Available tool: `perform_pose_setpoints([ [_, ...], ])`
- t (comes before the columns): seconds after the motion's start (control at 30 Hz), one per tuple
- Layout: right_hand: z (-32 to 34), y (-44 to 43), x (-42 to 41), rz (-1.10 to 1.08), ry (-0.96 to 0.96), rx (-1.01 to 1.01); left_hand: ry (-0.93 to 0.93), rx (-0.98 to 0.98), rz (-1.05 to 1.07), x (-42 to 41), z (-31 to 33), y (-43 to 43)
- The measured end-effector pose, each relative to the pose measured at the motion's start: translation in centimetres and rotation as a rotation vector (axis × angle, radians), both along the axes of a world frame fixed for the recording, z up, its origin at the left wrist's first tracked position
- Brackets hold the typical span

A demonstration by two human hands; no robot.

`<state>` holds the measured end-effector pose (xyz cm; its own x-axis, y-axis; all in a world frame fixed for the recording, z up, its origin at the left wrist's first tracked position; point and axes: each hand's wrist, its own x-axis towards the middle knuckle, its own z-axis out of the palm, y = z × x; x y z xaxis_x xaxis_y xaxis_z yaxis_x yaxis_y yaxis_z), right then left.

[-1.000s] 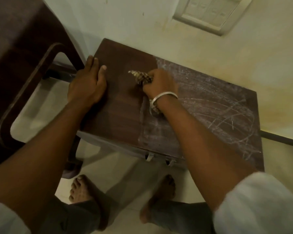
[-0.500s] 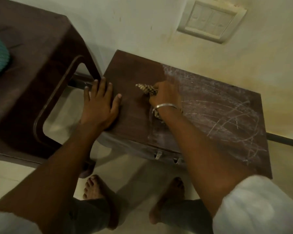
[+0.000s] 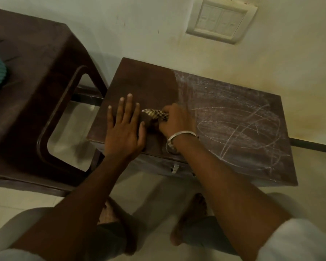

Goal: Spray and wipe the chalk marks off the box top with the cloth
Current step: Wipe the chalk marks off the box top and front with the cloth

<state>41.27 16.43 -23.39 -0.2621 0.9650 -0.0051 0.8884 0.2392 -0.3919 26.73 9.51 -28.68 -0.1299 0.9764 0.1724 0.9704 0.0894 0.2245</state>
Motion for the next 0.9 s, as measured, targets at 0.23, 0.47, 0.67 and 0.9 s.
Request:
perform_pose_setpoints([
  [0.23, 0.8, -1.7, 0.1, -0.01, -0.025, 0.027, -0.029, 0.046, -0.097, 1.9, 0.3, -0.3],
  [0.47, 0.0, -0.4, 0.8, 0.015, -0.01, -0.015, -0.068, 0.058, -0.097, 1.8, 0.1, -0.3],
  [0.67, -0.1, -6.5, 1.9, 0.112, 0.012, -0.02, -0.037, -0.005, -0.1, 1.7, 0.2, 0.0],
  [0.9, 0.2, -6.1, 1.5, 0.023, -0.002, -0.025, -0.015, -0.017, -0.131, 1.9, 0.4, -0.3],
])
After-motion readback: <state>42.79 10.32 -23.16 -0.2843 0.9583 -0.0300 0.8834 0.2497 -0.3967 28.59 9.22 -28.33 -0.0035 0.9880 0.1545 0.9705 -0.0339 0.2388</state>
